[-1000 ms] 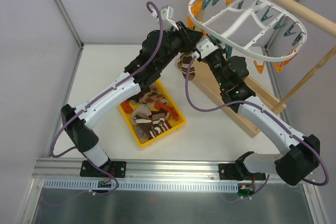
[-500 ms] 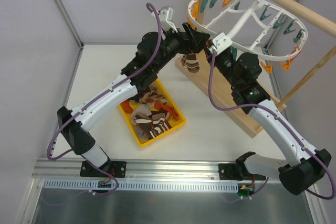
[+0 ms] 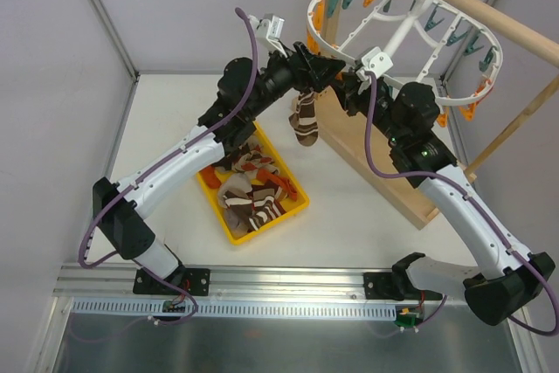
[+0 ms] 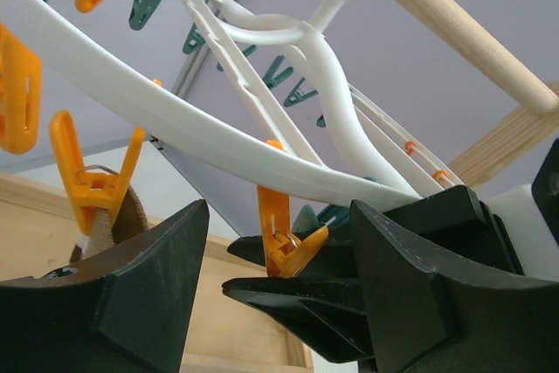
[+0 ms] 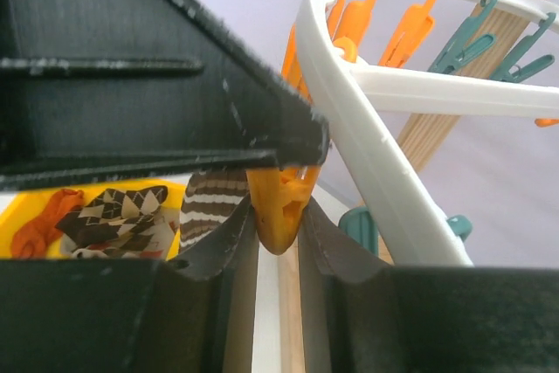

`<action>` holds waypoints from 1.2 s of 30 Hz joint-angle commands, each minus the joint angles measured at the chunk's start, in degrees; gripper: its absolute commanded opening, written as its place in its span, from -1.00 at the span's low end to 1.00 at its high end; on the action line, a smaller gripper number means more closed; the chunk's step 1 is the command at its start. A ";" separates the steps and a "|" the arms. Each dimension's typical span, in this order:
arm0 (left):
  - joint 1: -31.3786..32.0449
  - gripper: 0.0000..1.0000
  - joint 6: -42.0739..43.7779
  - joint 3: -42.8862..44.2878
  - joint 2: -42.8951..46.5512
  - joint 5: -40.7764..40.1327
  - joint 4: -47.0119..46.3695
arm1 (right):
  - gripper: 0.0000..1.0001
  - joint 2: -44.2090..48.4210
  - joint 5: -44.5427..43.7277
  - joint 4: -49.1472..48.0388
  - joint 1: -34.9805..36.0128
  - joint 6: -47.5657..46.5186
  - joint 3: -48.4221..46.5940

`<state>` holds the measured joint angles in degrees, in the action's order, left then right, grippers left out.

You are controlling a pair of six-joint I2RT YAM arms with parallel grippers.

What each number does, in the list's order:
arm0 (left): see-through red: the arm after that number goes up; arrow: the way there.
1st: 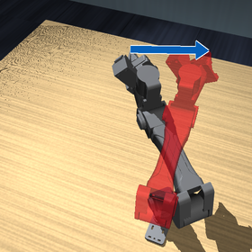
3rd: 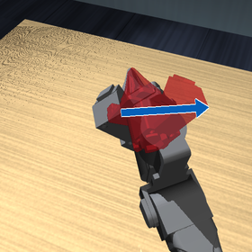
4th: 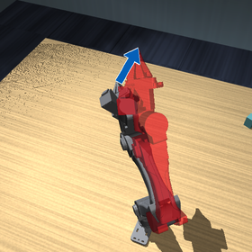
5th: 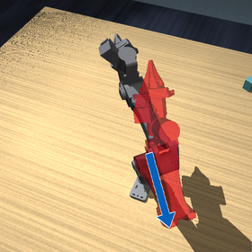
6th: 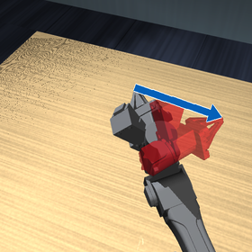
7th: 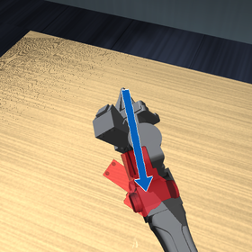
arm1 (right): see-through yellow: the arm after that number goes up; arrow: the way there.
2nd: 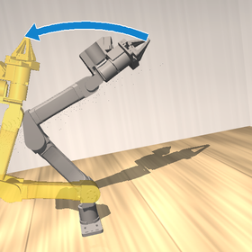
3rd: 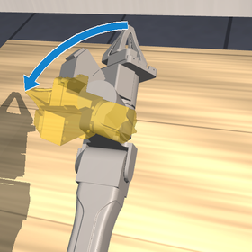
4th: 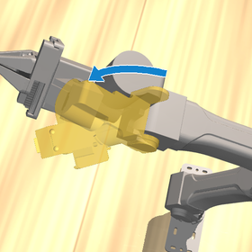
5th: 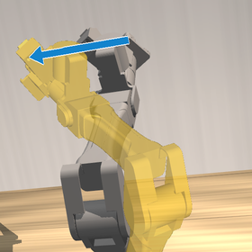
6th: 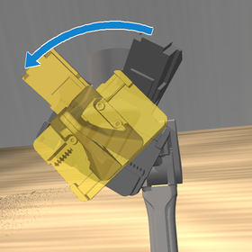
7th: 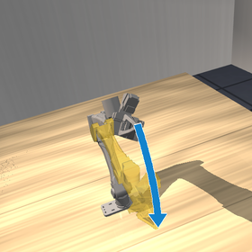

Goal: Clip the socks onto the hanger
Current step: Open the clamp at the hanger.

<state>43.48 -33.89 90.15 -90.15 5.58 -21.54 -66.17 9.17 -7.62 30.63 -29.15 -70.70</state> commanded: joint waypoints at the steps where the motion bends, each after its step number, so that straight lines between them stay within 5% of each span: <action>1: -0.24 0.31 -1.00 -1.81 3.14 4.78 -7.11 | -0.96 1.04 4.54 0.67 -0.13 4.27 -2.95; 17: -5.34 0.31 -6.62 -7.80 1.12 19.54 -28.11 | -0.96 -0.27 12.10 6.65 -1.54 8.58 -7.17; 36: -5.87 0.11 -10.49 -4.20 -4.07 24.91 -30.93 | -0.96 -1.68 16.76 7.35 -3.39 11.48 -8.76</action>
<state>38.13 -43.07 83.66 -93.47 27.46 -47.68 -67.11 20.08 0.89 27.20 -19.07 -76.90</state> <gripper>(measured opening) 0.560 0.228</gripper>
